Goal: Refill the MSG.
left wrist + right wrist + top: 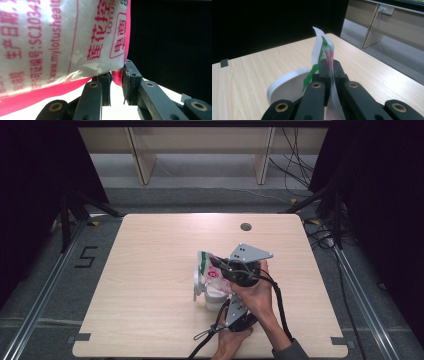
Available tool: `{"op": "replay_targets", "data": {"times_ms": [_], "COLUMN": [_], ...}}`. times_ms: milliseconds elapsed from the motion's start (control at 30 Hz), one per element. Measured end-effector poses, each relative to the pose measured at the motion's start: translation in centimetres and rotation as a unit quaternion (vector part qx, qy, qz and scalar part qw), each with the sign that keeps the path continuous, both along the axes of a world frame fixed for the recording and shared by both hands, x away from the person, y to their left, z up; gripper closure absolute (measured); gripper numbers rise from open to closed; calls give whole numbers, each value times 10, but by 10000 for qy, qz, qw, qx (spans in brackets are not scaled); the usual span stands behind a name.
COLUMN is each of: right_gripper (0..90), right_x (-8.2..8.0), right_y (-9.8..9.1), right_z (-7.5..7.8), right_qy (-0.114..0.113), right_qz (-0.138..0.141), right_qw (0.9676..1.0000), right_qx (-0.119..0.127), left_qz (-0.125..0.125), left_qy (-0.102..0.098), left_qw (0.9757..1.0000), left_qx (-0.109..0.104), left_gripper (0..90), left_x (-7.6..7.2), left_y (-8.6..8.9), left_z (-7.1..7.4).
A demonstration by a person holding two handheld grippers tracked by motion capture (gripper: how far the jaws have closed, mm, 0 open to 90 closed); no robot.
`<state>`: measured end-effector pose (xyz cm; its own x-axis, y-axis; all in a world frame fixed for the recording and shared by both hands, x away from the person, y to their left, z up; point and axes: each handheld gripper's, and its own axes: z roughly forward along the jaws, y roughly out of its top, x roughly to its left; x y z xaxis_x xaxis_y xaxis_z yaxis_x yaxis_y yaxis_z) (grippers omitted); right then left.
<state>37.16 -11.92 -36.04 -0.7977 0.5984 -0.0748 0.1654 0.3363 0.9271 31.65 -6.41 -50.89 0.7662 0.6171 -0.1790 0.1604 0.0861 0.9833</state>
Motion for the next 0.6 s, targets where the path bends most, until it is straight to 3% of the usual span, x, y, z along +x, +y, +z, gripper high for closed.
{"op": "replay_targets", "data": {"times_ms": [600], "right_gripper": [900], "right_x": [2], "right_y": [1], "right_z": [-1], "right_qy": [-70], "right_qz": [-1], "right_qw": [10000], "right_qx": [-9], "left_qz": [10], "left_qy": [27], "left_qw": [10000], "left_qx": [-9], "left_gripper": [780], "left_x": [0], "left_y": [0], "left_z": [0]}}
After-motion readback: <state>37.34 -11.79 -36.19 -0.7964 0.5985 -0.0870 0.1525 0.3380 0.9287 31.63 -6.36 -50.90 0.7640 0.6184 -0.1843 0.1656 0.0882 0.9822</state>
